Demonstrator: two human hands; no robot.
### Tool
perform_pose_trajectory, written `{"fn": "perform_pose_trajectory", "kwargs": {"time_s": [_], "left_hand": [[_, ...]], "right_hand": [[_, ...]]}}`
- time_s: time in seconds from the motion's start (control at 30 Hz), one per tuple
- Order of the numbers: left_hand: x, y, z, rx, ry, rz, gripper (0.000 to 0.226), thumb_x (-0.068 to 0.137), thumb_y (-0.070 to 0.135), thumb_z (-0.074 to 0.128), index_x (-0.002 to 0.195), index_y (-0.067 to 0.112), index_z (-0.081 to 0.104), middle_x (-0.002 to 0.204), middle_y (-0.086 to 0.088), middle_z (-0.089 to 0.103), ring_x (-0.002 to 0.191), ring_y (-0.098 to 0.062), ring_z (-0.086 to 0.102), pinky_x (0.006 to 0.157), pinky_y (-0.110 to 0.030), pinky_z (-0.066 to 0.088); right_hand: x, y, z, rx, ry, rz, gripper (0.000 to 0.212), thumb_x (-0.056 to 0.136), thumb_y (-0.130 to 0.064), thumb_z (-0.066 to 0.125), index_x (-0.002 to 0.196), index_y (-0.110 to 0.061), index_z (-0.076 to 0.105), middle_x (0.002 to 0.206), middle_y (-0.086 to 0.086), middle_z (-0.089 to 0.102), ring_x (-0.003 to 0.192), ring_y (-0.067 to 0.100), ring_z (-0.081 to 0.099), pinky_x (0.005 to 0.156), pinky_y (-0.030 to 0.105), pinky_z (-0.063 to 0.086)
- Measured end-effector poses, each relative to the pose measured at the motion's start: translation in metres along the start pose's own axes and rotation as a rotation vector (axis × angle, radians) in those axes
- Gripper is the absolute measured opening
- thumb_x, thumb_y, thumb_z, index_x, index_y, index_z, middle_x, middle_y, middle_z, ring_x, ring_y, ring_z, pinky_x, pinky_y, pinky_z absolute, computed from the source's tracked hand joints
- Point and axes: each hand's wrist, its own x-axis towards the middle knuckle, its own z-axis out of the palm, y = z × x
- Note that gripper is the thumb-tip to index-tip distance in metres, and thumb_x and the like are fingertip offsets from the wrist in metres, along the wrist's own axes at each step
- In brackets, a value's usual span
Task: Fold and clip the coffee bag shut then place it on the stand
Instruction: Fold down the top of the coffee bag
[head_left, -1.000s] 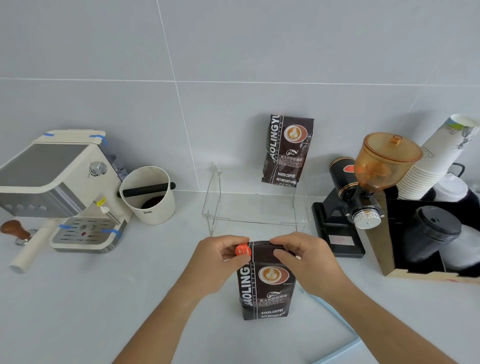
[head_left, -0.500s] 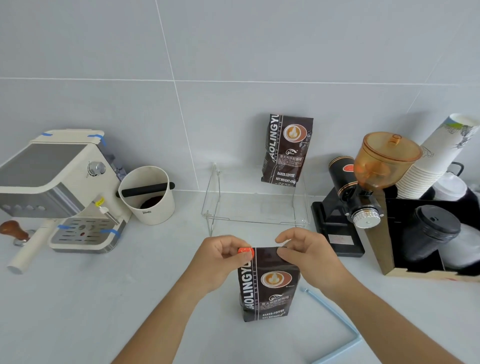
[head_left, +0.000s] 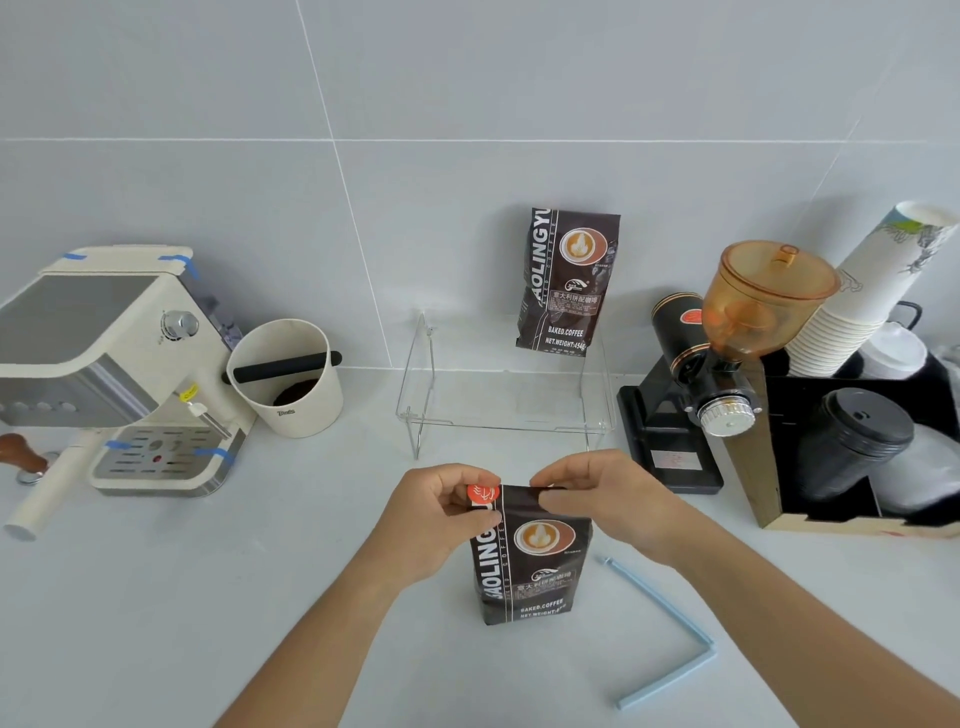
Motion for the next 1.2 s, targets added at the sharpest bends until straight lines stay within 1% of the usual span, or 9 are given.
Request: {"fn": "perform_pose_trajectory", "kwargs": {"time_s": [0.13, 0.27, 0.43, 0.57, 0.77, 0.87, 1.03, 1.1, 1.2], "left_hand": [[-0.001, -0.006, 0.000, -0.020, 0.011, -0.008, 0.034, 0.070, -0.007, 0.077, 0.080, 0.025, 0.075, 0.083, -0.017, 0.073, 0.075, -0.018, 0.066, 0.075, -0.027, 0.057], [-0.002, -0.009, 0.003, -0.040, 0.027, -0.045, 0.035, 0.069, -0.010, 0.077, 0.080, 0.023, 0.075, 0.091, -0.021, 0.074, 0.079, -0.022, 0.068, 0.078, -0.034, 0.058], [-0.001, -0.012, 0.003, 0.038, 0.042, -0.027, 0.031, 0.071, -0.002, 0.079, 0.071, 0.029, 0.077, 0.089, -0.015, 0.074, 0.077, -0.018, 0.069, 0.077, -0.033, 0.056], [-0.002, -0.017, 0.002, 0.063, 0.008, 0.006, 0.032, 0.076, 0.000, 0.076, 0.070, 0.032, 0.078, 0.080, 0.000, 0.076, 0.075, -0.011, 0.071, 0.073, -0.020, 0.054], [-0.006, -0.022, -0.001, 0.177, 0.010, 0.082, 0.025, 0.083, 0.006, 0.071, 0.080, 0.029, 0.077, 0.087, 0.004, 0.077, 0.078, -0.010, 0.072, 0.074, -0.016, 0.052], [-0.007, -0.024, 0.001, 0.212, 0.006, 0.096, 0.017, 0.083, 0.006, 0.070, 0.084, 0.022, 0.076, 0.088, 0.004, 0.076, 0.076, -0.008, 0.071, 0.072, -0.011, 0.050], [-0.011, -0.029, 0.003, 0.171, 0.043, 0.081, 0.012, 0.080, 0.013, 0.072, 0.081, 0.025, 0.076, 0.084, 0.005, 0.077, 0.072, -0.002, 0.068, 0.066, -0.007, 0.046], [-0.010, -0.030, 0.003, 0.169, 0.059, 0.077, 0.011, 0.080, 0.014, 0.072, 0.080, 0.025, 0.075, 0.082, 0.006, 0.077, 0.069, -0.001, 0.067, 0.064, -0.007, 0.046], [-0.010, -0.032, 0.004, 0.183, 0.082, 0.070, 0.018, 0.081, 0.007, 0.073, 0.079, 0.025, 0.075, 0.083, 0.006, 0.077, 0.069, -0.001, 0.067, 0.065, -0.007, 0.047]], "right_hand": [[-0.006, 0.001, -0.001, -0.247, -0.076, -0.091, 0.028, 0.077, -0.003, 0.075, 0.100, -0.020, 0.070, 0.088, -0.003, 0.076, 0.086, 0.020, 0.073, 0.071, 0.025, 0.059], [-0.006, 0.004, 0.003, -0.367, -0.031, -0.166, 0.023, 0.081, -0.007, 0.070, 0.091, -0.027, 0.068, 0.077, -0.013, 0.069, 0.070, 0.007, 0.067, 0.052, 0.008, 0.046], [-0.003, 0.015, 0.003, -0.565, 0.043, -0.299, 0.010, 0.085, -0.017, 0.067, 0.092, -0.020, 0.073, 0.080, -0.014, 0.060, 0.073, 0.000, 0.057, 0.064, 0.010, 0.042], [-0.005, 0.025, -0.001, -0.534, 0.104, -0.368, 0.007, 0.083, -0.020, 0.071, 0.086, -0.015, 0.076, 0.073, -0.015, 0.060, 0.069, 0.005, 0.058, 0.065, 0.015, 0.044], [-0.018, 0.044, -0.027, -0.252, 0.198, -0.241, 0.006, 0.079, -0.016, 0.076, 0.085, -0.019, 0.078, 0.085, -0.004, 0.076, 0.081, 0.008, 0.070, 0.073, 0.009, 0.052], [-0.029, 0.076, -0.050, -0.258, 0.286, -0.081, 0.011, 0.082, -0.017, 0.073, 0.092, -0.022, 0.077, 0.087, -0.008, 0.075, 0.077, 0.003, 0.069, 0.062, 0.000, 0.046], [-0.044, 0.153, -0.072, -0.416, 0.332, 0.194, 0.013, 0.086, -0.020, 0.066, 0.095, -0.026, 0.073, 0.091, -0.009, 0.071, 0.084, 0.008, 0.065, 0.071, 0.019, 0.052], [-0.049, 0.178, -0.075, -0.439, 0.365, 0.256, 0.013, 0.086, -0.020, 0.066, 0.096, -0.023, 0.073, 0.088, -0.008, 0.069, 0.080, 0.007, 0.063, 0.065, 0.019, 0.049], [-0.052, 0.205, -0.074, -0.476, 0.390, 0.314, 0.018, 0.086, -0.021, 0.066, 0.102, -0.017, 0.073, 0.088, -0.005, 0.067, 0.083, 0.017, 0.062, 0.070, 0.025, 0.048]]}}
